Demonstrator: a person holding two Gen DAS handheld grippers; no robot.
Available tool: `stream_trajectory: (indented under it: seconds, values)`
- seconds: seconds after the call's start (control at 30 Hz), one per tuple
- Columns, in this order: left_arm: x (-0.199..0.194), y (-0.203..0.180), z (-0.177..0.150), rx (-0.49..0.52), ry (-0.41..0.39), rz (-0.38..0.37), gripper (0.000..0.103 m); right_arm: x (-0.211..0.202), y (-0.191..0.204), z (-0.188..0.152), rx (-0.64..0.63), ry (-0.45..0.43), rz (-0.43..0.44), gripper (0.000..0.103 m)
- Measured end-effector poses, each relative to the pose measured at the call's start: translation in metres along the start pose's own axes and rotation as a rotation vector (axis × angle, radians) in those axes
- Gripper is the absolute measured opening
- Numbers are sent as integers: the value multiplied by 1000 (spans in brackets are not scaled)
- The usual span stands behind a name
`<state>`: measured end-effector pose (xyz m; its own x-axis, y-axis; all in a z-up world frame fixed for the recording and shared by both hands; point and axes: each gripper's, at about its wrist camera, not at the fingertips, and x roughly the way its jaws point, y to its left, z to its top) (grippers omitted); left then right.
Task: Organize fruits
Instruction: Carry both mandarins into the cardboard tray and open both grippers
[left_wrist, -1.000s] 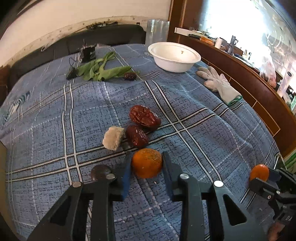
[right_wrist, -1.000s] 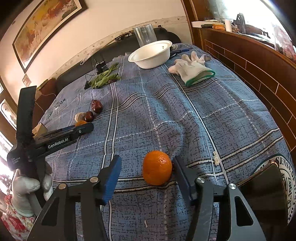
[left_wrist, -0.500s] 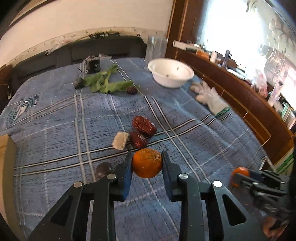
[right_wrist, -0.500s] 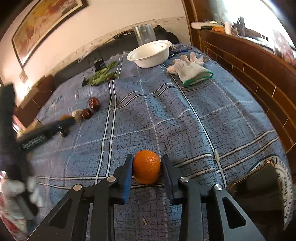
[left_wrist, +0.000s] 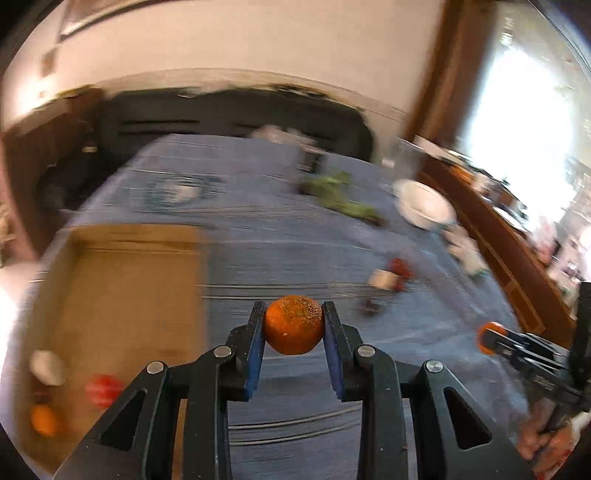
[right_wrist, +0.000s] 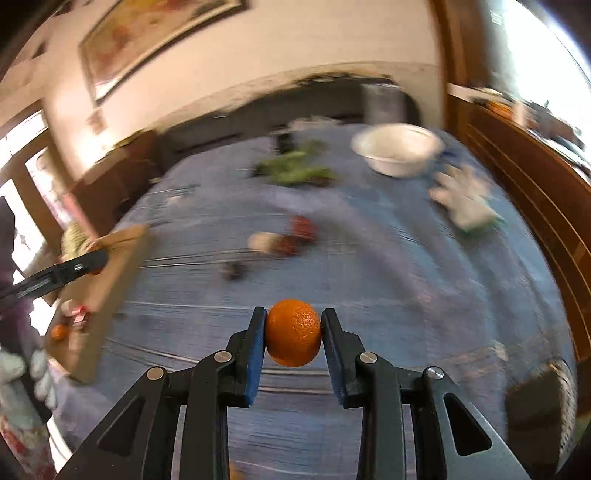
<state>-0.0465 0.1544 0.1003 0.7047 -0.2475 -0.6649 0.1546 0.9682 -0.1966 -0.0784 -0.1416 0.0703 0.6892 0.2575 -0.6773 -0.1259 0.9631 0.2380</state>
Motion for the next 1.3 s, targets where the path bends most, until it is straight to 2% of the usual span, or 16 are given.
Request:
stream_trajectory:
  seconds: [0.07, 0.23, 0.3, 0.47, 0.57, 0.8, 0.93, 1.07, 1.2, 1.3]
  values:
    - [-9, 33, 2, -39, 0, 76, 28, 7, 36, 7, -53, 10, 75, 33]
    - [-14, 105, -1, -131, 42, 204, 29, 32, 117, 14, -156, 60, 230, 33]
    - [-11, 124, -5, -156, 62, 231, 29, 44, 154, 15, -208, 81, 279, 33]
    - [3, 164, -18, -196, 123, 301, 29, 75, 226, 15, -317, 130, 338, 33]
    - [7, 179, -23, -224, 152, 314, 29, 101, 255, 15, -352, 170, 343, 34]
    - [5, 191, -28, -254, 159, 292, 29, 168, 285, 17, -328, 269, 339, 34]
    - [6, 194, -28, -263, 154, 272, 29, 188, 292, 12, -327, 310, 343, 36]
    - [2, 199, -27, -295, 145, 232, 30, 188, 291, 13, -308, 304, 351, 36]
    - [-15, 195, -27, -317, 104, 207, 40, 171, 281, 22, -284, 272, 360, 38]
    - [-32, 187, -25, -322, 60, 193, 45, 154, 270, 29, -265, 238, 366, 47]
